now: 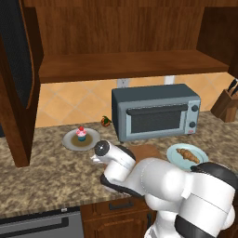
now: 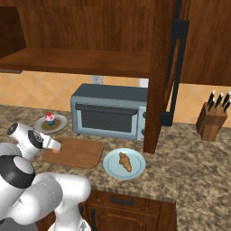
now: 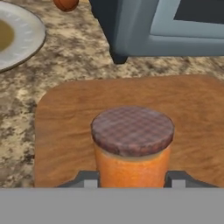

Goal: From the different types of pastries on the counter, select a croissant and place it on the cutting board. Then retrieve a jar of jam from the cabinet and place it alongside the croissant on the cutting board.

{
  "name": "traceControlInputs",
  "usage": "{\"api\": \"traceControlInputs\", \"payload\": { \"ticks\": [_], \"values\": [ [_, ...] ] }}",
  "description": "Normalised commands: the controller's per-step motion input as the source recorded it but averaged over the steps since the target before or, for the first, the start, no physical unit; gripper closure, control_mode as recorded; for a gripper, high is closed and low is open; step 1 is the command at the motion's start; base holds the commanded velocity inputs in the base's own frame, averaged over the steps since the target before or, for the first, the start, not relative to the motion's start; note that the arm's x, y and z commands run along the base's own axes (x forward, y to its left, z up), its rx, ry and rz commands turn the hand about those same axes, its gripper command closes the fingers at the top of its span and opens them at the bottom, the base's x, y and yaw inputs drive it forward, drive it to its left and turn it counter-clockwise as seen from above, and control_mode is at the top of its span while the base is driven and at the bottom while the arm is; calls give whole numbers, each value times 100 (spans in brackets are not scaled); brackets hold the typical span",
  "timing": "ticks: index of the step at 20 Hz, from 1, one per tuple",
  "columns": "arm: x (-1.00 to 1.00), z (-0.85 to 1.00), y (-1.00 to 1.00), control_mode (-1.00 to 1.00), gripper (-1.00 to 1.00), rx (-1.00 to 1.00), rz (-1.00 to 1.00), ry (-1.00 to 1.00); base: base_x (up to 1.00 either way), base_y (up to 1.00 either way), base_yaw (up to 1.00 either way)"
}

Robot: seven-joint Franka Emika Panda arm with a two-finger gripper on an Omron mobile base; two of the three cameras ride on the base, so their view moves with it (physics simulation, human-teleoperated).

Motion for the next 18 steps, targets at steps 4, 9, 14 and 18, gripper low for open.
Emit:
{"api": "traceControlInputs", "payload": {
  "ticks": [4,9,14,18],
  "values": [
    [-5,0,0,-100,-100,0,0,5,0,0,0],
    [-25,10,0,-100,-100,0,0,0,0,0,0],
    [-39,8,0,-100,-100,0,0,-1,0,0,0],
    [-14,28,0,-100,-100,0,0,0,0,0,0]
  ]
}}
